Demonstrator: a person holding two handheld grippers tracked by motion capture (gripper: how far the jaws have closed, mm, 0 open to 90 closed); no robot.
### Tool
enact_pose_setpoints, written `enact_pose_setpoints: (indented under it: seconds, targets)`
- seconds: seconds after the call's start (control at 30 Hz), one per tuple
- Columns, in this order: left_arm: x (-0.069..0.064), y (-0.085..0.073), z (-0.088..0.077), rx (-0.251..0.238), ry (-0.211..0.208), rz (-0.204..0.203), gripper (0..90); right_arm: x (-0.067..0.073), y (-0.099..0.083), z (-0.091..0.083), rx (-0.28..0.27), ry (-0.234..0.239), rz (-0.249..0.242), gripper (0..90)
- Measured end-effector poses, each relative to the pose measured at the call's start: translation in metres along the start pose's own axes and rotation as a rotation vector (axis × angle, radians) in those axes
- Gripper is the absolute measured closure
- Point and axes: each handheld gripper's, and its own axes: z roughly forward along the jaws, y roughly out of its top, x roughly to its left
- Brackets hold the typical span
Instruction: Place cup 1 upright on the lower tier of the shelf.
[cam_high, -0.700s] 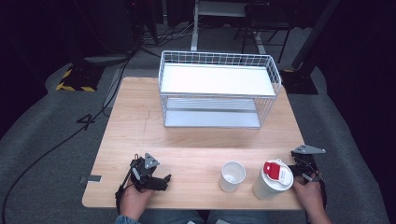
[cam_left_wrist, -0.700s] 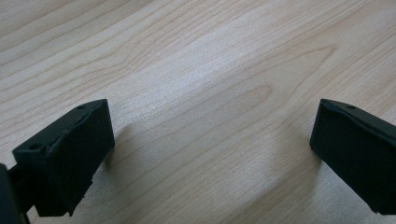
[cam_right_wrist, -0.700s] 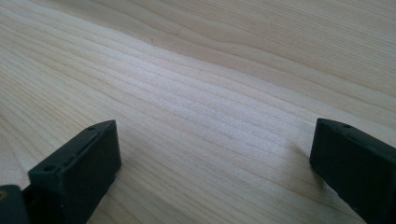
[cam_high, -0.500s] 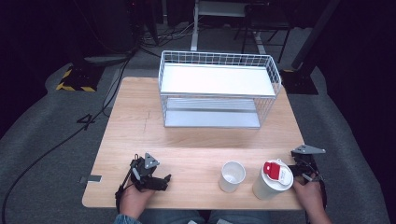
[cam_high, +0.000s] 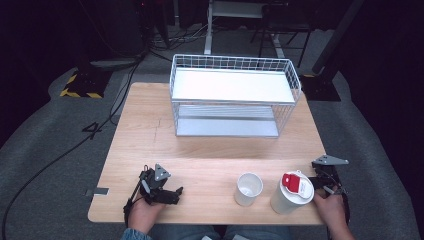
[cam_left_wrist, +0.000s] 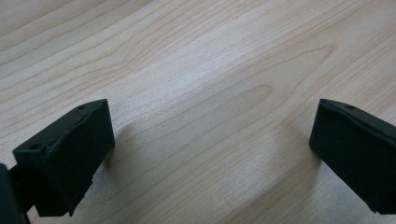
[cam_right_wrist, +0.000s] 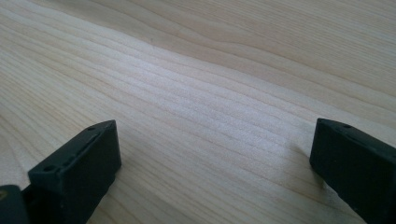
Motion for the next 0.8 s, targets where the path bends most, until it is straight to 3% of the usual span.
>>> enact_pose_setpoints:
  seconds: [0.13,0.3,0.43,0.8]
  targets:
    - [-0.001,0.000,-0.002,-0.025,0.014,-0.016,5.1,0.000,0.000,0.000,0.000,0.000,0.000,2.1]
    - [-0.006,0.003,-0.013,-0.097,0.028,-0.009,5.0,0.000,0.000,0.000,0.000,0.000,0.000,2.1]
    - [-0.015,0.006,-0.021,-0.152,0.002,-0.015,5.0,0.000,0.000,0.000,0.000,0.000,0.000,2.0]
    - [-0.038,0.016,-0.033,-0.212,-0.067,0.011,5.5,0.000,0.000,0.000,0.000,0.000,0.000,2.1]
